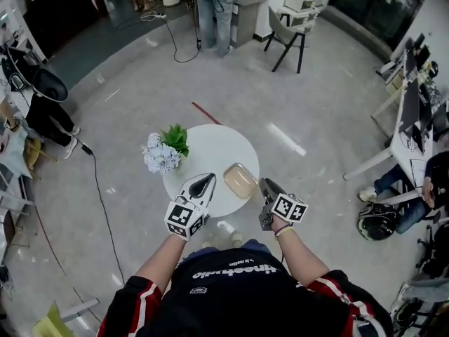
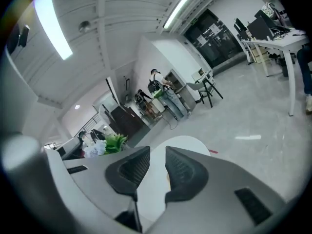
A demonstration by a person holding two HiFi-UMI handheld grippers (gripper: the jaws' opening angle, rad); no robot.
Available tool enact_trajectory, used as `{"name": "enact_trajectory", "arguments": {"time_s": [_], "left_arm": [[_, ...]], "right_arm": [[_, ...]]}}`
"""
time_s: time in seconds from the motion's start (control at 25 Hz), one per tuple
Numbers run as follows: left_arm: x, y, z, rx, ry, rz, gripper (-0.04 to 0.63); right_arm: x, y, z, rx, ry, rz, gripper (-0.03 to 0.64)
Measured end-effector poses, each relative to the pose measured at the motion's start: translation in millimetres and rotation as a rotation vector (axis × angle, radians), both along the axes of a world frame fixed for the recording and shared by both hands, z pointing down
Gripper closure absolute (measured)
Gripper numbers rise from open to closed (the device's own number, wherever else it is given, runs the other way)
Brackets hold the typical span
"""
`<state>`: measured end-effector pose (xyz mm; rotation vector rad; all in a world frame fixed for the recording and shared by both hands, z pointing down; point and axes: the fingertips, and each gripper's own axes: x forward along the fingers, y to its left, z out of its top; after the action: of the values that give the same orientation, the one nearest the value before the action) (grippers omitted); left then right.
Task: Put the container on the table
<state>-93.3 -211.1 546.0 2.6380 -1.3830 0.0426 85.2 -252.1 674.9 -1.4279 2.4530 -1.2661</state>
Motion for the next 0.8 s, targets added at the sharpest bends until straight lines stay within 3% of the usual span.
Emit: {"name": "enact_trajectory", "arguments": {"time_s": [0.2, 0.8], "left_arm": [[6, 7, -28, 0.026, 0.015, 0.033, 0.572], [1, 28, -81, 0.058, 0.017, 0.064, 0.571]], "right_arm": [[-17, 1, -70, 0.15, -0.018, -0.054, 0.502], [-73, 43, -209, 0.545, 0.106, -0.278, 0.502]]}}
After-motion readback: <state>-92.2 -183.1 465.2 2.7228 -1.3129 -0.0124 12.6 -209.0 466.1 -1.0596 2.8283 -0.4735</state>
